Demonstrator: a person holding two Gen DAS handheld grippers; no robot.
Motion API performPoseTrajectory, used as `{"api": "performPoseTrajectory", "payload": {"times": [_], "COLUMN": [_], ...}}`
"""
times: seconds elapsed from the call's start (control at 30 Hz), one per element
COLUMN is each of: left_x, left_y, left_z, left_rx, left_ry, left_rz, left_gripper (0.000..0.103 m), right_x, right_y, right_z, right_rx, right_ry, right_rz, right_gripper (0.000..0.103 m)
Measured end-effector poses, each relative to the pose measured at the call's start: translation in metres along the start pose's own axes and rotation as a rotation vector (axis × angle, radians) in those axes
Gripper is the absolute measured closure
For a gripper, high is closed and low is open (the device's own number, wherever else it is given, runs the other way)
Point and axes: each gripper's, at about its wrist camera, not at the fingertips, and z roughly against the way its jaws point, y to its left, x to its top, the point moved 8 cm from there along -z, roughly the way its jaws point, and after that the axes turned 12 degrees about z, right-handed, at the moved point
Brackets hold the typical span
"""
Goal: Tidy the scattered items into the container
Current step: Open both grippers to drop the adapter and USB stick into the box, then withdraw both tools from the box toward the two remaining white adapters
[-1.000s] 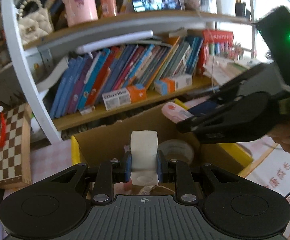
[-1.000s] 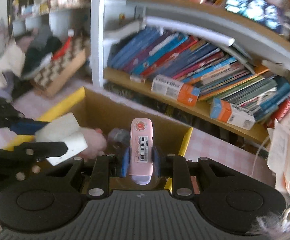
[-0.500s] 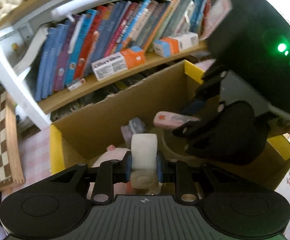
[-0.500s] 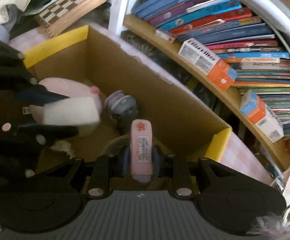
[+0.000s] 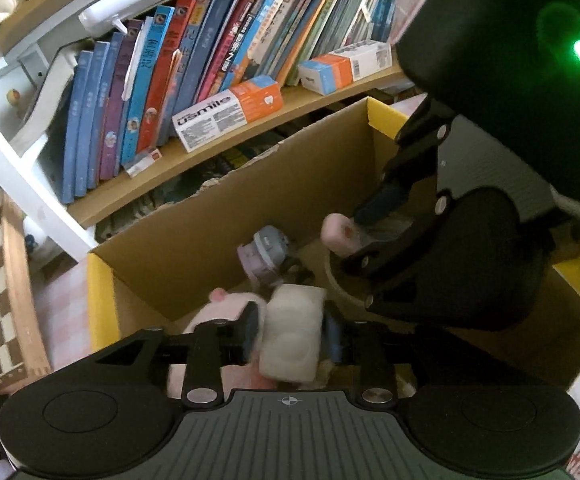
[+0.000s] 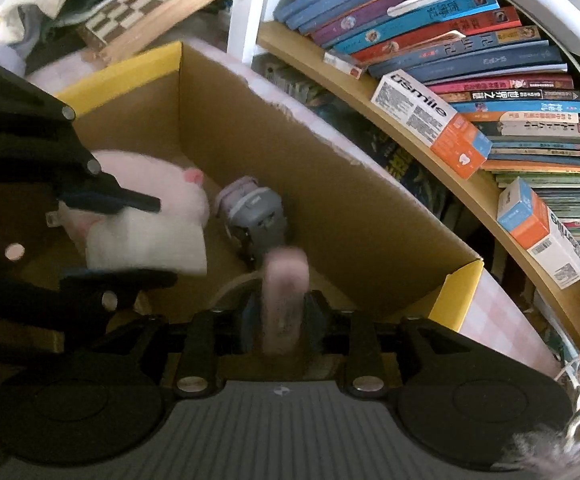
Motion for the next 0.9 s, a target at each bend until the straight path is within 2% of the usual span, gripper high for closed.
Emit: {"api": "performPoseTrajectory", "payload": {"times": [0.03,0.07,0.13,0.33,0.6,0.9], "left_x": [0.0,0.001,0.001,-0.003,-0.008,-0.019], "left_y": [0.0,0.0,0.002,0.01,0.012,0.019], "left_z": [0.006,0.013,0.029,0.082,0.145,0.192], "left_rx": [0.005,0.012,0.02,0.006,0.006,0.011], "left_ry": [-0.018,-0.038,-0.081,-0.207,-0.366,-0.481], "left_rz": [-0.011,-0.022,-0.026,0.065,0.154,0.157], "left_gripper": [0.044,0.042,0.035,0.027,0.021,0.019], "right_x": [0.001,0.001,0.003,0.006,0.02,0.016], "right_y": [0.0,0.0,0.001,-0.005,-0.008,0.019], "right_z": [0.001,0.003,0.012,0.052,0.12,0.172], "right_rx": [0.001,0.0,-0.013,-0.035,-0.071,-0.092], "right_ry": [-0.007,-0.014,-0.031,-0.104,-0.249,-0.335], "right_rz": [-0.003,-0.005,0.003,-0.014,-0.096,-0.172], "right_gripper": [0.068,0.065,0.053,0.042,0.036,0.034]}}
